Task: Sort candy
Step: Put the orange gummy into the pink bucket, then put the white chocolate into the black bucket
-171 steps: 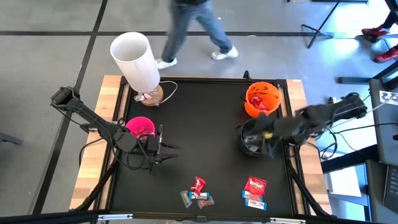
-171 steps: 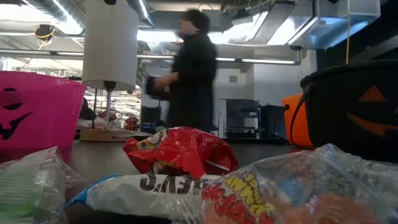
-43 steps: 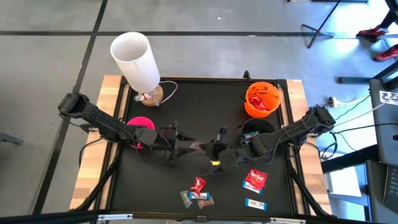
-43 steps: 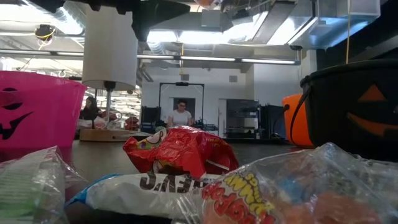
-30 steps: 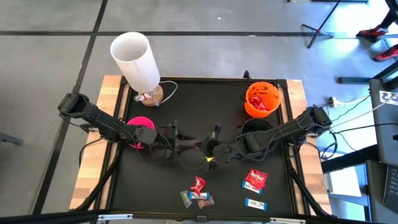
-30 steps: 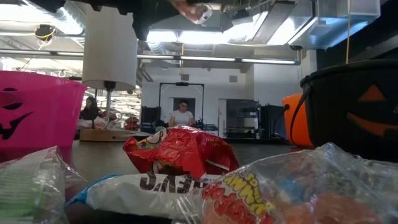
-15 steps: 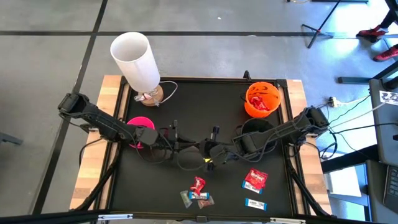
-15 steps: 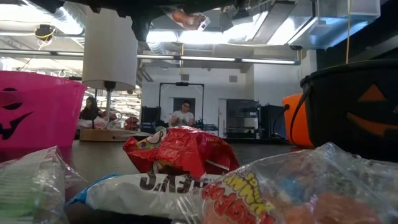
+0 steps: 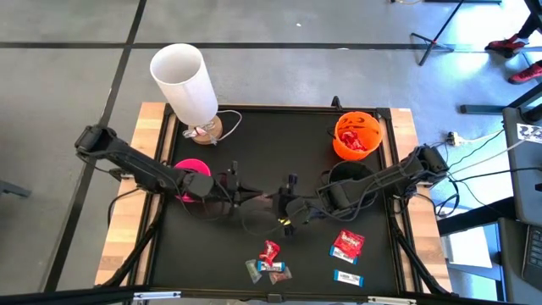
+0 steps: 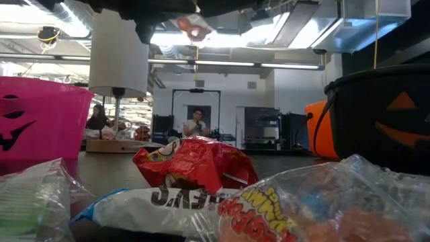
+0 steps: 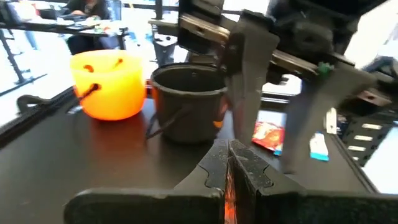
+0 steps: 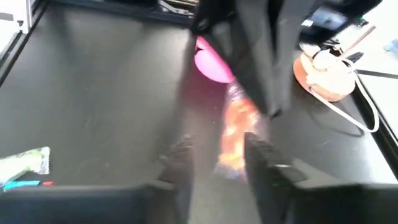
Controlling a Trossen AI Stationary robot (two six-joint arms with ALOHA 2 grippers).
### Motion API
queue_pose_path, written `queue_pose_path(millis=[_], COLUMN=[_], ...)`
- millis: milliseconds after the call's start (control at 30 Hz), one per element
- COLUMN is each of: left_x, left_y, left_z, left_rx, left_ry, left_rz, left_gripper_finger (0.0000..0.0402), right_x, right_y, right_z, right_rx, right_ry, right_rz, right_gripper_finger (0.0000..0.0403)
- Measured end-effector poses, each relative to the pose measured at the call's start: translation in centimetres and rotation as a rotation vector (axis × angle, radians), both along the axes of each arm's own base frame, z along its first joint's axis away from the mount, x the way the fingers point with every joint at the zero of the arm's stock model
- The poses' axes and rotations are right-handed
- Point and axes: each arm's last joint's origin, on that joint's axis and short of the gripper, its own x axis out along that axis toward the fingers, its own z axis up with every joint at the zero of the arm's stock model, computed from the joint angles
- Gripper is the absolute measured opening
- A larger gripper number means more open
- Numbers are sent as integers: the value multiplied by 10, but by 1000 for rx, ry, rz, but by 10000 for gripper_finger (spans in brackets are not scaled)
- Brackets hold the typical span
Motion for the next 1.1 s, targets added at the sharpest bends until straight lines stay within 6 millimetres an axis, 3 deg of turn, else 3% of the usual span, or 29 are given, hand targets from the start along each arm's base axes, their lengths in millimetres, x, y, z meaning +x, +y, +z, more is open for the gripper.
queue_pose_path(millis=[167, 300, 533, 667, 900, 1100], left_x=[-23, -52, -110, -132, -148, -151], left_y=[7, 13, 26, 32, 37, 38], left_z=[16, 30, 55, 61, 51, 49], left_rx=[25, 20, -52, -133, -168, -159], left_ry=[42, 105, 381, 556, 754, 804], left_rz=[48, 79, 255, 347, 394, 383], left_gripper_finger=[0, 0, 0, 0, 10, 79], right_x=[-6, -15, -33, -41, -56, -79], right_y=[-2, -6, 0, 11, 28, 39], right_z=[7, 18, 31, 34, 33, 25], right_rx=[8, 59, 118, 109, 86, 170], right_ry=[0, -2, 6, 10, 53, 245], right_rz=[-5, -34, -29, 0, 45, 95], right_gripper_finger=[222, 252, 256, 256, 256, 256])
